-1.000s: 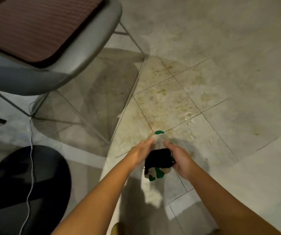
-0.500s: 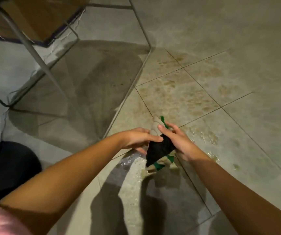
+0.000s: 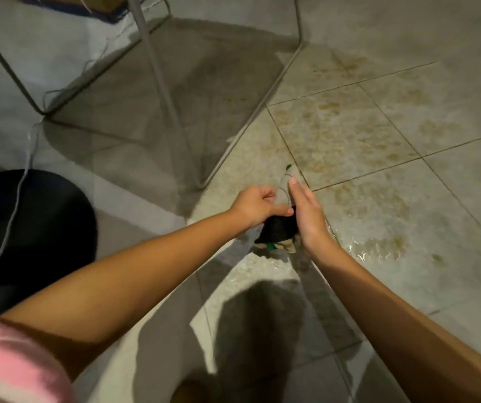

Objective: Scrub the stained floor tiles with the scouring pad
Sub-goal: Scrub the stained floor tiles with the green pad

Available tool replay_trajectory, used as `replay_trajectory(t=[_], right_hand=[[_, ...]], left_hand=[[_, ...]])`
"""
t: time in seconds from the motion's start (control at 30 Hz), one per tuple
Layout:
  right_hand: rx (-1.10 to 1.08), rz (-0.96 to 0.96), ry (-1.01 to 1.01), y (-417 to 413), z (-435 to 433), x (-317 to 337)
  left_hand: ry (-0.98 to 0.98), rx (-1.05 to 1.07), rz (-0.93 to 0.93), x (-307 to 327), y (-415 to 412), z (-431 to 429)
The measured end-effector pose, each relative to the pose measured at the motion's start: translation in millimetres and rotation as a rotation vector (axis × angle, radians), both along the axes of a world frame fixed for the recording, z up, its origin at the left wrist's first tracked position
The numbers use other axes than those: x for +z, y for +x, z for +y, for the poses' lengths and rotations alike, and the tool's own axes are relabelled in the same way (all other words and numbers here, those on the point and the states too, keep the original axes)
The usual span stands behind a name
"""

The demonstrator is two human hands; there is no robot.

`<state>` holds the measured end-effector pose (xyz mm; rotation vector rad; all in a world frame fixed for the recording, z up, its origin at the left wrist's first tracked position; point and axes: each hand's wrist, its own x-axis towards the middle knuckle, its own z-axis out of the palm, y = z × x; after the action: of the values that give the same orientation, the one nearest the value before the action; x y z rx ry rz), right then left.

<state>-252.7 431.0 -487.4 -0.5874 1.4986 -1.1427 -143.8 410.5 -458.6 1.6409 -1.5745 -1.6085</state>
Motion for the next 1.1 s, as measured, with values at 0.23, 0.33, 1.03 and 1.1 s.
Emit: replay_trajectory(t=[0.23, 0.33, 1.03, 1.1], right_hand=[[0.159, 0.189, -0.038, -2, 18, -1], [0.279, 0.49, -0.146, -15, 37, -8], [0.825, 1.29, -0.511, -11, 123, -79], [0.79, 1.278, -0.415, -13, 105, -80]], left_hand=[[0.154, -0.053, 0.138, 1, 31, 29], [0.081, 0.013, 0.005, -12, 49, 43], [-0.099, 0.006, -0.823, -87, 125, 114], [-0.109, 0.001, -0.833, -87, 125, 112]])
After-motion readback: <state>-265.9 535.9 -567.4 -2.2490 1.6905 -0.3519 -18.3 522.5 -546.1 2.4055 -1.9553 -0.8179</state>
